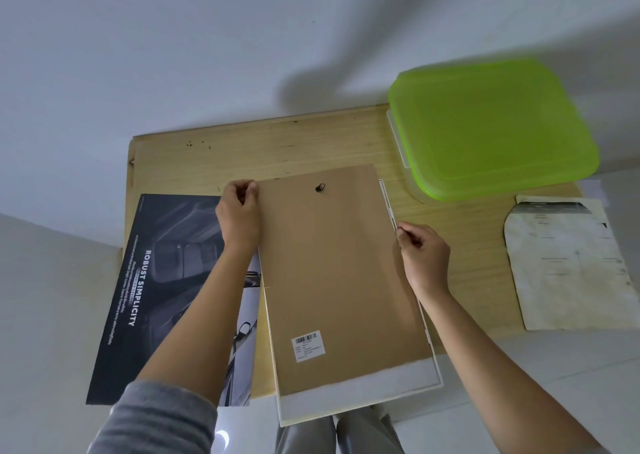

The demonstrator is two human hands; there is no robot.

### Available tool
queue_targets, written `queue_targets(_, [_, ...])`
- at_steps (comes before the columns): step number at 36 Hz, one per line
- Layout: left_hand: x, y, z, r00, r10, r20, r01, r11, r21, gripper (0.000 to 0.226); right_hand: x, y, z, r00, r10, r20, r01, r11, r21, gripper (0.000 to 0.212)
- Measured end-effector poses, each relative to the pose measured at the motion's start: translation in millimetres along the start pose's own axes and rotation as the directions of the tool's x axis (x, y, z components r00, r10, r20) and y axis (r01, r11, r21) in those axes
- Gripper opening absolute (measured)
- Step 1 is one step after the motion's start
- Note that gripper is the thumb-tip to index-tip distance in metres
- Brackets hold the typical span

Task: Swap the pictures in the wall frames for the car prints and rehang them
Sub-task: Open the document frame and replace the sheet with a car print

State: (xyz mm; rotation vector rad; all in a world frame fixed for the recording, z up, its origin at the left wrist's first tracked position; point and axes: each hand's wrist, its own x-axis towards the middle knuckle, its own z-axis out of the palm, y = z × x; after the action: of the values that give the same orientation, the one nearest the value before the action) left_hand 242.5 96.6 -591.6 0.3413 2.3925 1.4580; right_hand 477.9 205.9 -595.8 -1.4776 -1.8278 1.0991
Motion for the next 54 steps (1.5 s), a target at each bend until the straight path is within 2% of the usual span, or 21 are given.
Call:
queue_targets(16, [16.9,7.6,0.3,0.998,-0.06,-0.037,0.055,0.991,-0.123,0.019,3.9,-7.1,4.9,0.998,-0.056,0.011,0.057,0.996,-0.066,0.019])
queue_targets(22, [22.7,9.2,-0.3,0.996,-0.072,-0.045,0.066,0.99,-0.125,0.02,2.7,-9.3,6.3,0.992,-0.125,0.011,0.125,0.984,-0.126,0.018])
queue_targets(33, [22.7,9.6,0.7,0.995,-0.073,-0.074,0.071,0.997,-0.03,0.023,5.6,-12.8,8.4,0.992,-0.123,0.01,0.123,0.981,-0.152,0.022])
queue_targets(41, [20.9,9.0,1.4,0.984,-0.134,-0.119,0.127,0.99,-0.061,0.022,7.8,-14.3,7.0,0.987,-0.152,0.048,0.158,0.968,-0.195,0.02])
queue_targets(48, [21.1,9.6,0.6,0.977,-0.197,-0.083,0.175,0.961,-0.214,0.022,0.5,-20.9,12.2,0.97,-0.241,-0.029,0.233,0.959,-0.159,0.022])
queue_targets(54, [22.1,3.0,-3.6,0.972,-0.228,-0.061,0.193,0.916,-0.351,0.022,5.0,-29.0,18.6,0.987,-0.161,0.026,0.163,0.979,-0.12,0.014])
